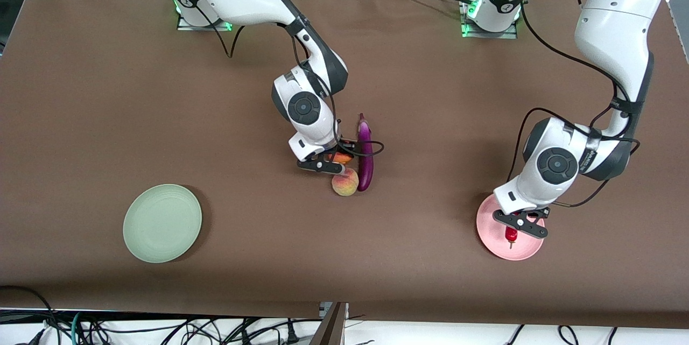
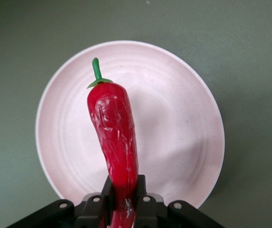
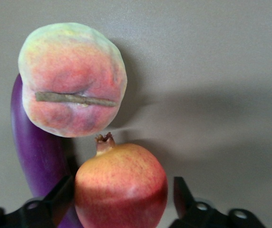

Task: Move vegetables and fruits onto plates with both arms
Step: 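Lower the chili onto the pink plate while the right gripper lifts the pomegranate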

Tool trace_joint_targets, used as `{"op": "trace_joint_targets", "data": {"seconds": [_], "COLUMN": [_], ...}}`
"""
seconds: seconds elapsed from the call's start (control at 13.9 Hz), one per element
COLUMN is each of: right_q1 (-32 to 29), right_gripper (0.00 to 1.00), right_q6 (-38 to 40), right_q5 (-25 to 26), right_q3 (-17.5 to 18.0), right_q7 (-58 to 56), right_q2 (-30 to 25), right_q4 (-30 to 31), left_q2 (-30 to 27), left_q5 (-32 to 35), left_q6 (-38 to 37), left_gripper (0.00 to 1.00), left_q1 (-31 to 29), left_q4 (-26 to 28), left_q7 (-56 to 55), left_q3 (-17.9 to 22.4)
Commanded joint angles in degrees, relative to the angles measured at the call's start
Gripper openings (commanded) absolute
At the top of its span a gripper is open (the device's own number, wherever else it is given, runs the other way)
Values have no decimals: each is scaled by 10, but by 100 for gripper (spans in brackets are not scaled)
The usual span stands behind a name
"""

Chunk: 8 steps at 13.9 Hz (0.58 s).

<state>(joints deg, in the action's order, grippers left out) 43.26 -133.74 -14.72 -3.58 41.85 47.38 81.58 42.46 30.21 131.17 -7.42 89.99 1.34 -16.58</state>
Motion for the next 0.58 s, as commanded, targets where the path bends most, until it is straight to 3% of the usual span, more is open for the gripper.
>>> {"op": "trace_joint_targets", "data": {"seconds": [0.0, 0.07, 0.14, 0.22, 0.29, 0.5], "right_q1": [6, 5, 5, 1, -7, -70], "right_gripper": [43, 35, 28, 27, 27, 27], "right_q6": [-4, -4, -3, 4, 23, 169], "right_q5": [3, 4, 6, 8, 20, 26], "right_q3": [-5, -5, -7, -11, -13, -20], "right_q7": [24, 23, 16, 10, 2, -86], "right_q2": [7, 7, 6, -1, -13, -36], "right_q4": [-9, -9, -12, -14, -19, -85], "left_q2": [24, 24, 24, 25, 23, 8], "left_q5": [5, 2, 3, 5, 5, 4], "left_q6": [21, 22, 22, 22, 22, 14], "left_gripper": [3, 3, 12, 62, 100, 100], "left_q1": [6, 15, 19, 16, 12, 7], "left_q4": [-18, -17, -16, -16, -17, -17], "left_q7": [4, -3, -6, -4, 2, 9], "left_q3": [-4, -4, -4, -4, -4, -5]}}
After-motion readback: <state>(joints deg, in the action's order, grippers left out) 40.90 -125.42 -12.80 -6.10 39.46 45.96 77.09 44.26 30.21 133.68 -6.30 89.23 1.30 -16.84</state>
